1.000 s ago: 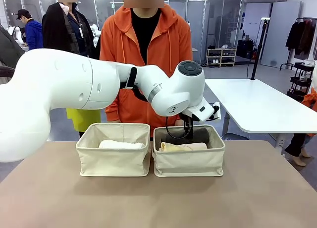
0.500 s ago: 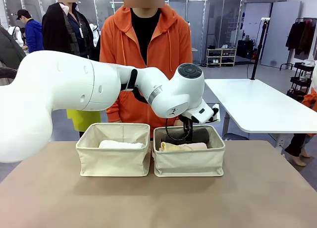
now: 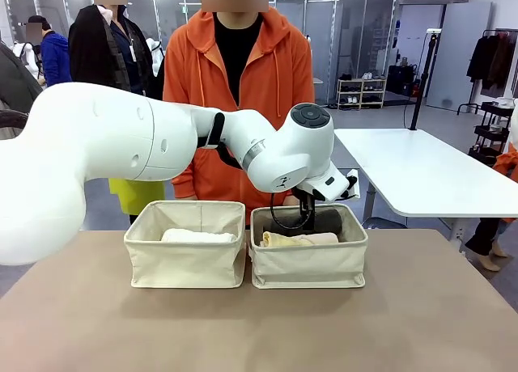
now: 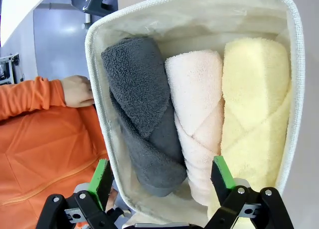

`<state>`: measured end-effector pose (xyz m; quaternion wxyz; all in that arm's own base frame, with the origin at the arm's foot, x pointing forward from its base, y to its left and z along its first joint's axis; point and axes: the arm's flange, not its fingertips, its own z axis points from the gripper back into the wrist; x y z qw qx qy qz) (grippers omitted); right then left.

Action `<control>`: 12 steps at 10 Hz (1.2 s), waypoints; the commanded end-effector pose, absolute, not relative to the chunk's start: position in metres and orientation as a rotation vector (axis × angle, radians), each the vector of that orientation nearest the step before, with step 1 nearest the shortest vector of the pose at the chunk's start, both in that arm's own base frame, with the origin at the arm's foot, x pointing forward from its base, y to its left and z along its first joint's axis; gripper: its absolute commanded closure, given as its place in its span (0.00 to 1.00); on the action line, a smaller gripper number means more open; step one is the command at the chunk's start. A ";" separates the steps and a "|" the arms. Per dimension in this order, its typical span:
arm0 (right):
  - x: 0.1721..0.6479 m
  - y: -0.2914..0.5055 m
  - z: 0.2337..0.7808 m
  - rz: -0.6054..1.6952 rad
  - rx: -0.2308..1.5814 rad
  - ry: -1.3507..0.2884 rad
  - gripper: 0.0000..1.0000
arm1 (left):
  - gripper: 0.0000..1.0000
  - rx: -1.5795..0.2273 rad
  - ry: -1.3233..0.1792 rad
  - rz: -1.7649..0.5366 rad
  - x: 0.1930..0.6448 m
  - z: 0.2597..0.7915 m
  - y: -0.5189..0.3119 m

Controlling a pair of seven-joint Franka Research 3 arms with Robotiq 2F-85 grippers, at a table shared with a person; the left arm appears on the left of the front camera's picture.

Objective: Divide the towels into two baskets.
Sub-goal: Pick up one hotel-folded towel from the bottom of the table and place it in the Fabric basket indicated by the person.

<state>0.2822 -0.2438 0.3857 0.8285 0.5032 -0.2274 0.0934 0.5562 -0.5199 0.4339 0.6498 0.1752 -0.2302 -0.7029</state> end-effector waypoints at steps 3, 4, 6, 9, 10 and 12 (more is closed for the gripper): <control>0.281 -0.245 0.390 0.191 1.080 -0.493 0.00 | 0.00 0.324 -0.517 -1.519 0.552 0.450 -0.512; 0.281 -0.245 0.390 0.191 1.080 -0.493 0.00 | 0.00 0.298 -0.466 -1.444 0.540 0.465 -0.492; 0.281 -0.245 0.390 0.191 1.080 -0.493 0.00 | 0.00 0.096 -0.383 -1.332 0.513 0.479 -0.455; 0.281 -0.245 0.390 0.191 1.080 -0.493 0.00 | 0.00 -0.281 -0.392 -1.080 0.461 0.512 -0.358; 0.281 -0.245 0.390 0.191 1.080 -0.493 0.00 | 0.00 -0.370 -0.386 -1.000 0.447 0.517 -0.325; 0.281 -0.245 0.390 0.191 1.080 -0.493 0.00 | 0.00 -0.534 -0.368 -0.874 0.412 0.518 -0.262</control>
